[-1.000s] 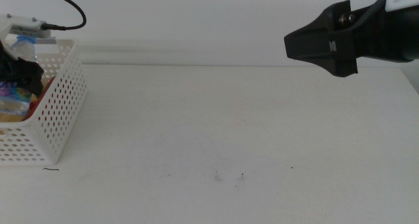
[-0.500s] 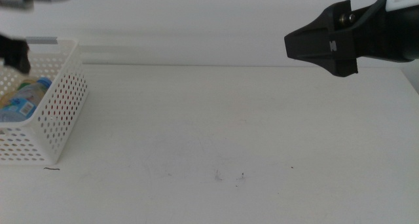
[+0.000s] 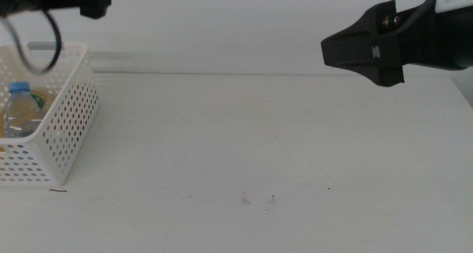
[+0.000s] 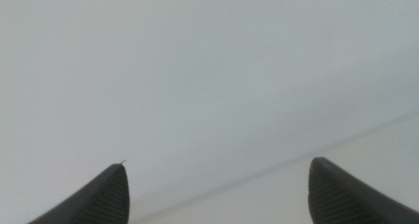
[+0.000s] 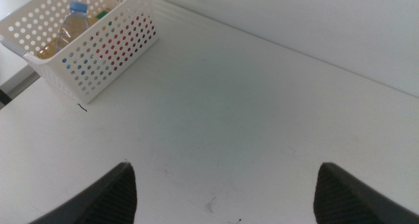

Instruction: Use arms to grab the bottles and put them into the dustbin to the left of the table.

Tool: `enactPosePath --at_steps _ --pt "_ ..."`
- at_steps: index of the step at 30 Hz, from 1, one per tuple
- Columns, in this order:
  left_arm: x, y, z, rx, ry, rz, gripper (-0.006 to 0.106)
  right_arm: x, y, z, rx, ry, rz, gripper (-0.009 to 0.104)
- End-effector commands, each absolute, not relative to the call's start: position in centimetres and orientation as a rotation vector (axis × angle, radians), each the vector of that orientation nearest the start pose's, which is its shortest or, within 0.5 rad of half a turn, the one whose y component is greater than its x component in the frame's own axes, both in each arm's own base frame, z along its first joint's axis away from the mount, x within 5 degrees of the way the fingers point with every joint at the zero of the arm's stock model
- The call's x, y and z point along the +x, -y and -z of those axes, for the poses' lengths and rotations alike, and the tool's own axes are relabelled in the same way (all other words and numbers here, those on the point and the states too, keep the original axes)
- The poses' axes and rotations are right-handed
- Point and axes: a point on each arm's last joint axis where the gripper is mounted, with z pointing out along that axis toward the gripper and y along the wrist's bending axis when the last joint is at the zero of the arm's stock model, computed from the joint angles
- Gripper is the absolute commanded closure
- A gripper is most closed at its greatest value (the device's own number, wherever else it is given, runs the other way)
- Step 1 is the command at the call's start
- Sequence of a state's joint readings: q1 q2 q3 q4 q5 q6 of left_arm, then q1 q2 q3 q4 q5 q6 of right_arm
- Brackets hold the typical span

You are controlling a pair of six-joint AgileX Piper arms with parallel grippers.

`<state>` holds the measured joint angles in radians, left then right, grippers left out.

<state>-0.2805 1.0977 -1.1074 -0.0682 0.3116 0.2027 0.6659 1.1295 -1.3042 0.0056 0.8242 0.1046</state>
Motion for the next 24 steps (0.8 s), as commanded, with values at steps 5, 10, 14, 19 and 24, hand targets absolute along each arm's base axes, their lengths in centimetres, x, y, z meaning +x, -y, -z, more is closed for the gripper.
enactPosePath --at_steps 5,10,14,19,24 --pt "19.5 6.1 -41.3 0.327 -1.556 0.156 0.007 17.9 -13.9 -43.6 -0.598 -2.062 -0.447 0.005" --pt "19.1 5.6 -41.3 0.318 -1.582 0.141 0.007 17.9 -13.9 -43.6 -0.598 -2.062 -0.447 0.005" --pt "19.1 5.6 -41.3 0.333 -1.575 0.125 0.007 17.9 -13.9 -43.6 -0.598 -2.062 -0.447 0.005" --pt "19.1 5.6 -41.3 0.342 -1.573 0.115 0.007 18.2 -13.9 -42.4 -0.581 -2.076 -0.455 0.005" --pt "18.8 5.3 -41.0 0.224 -1.604 0.236 0.007 20.3 -12.9 -40.5 -0.443 -1.906 -0.457 0.005"
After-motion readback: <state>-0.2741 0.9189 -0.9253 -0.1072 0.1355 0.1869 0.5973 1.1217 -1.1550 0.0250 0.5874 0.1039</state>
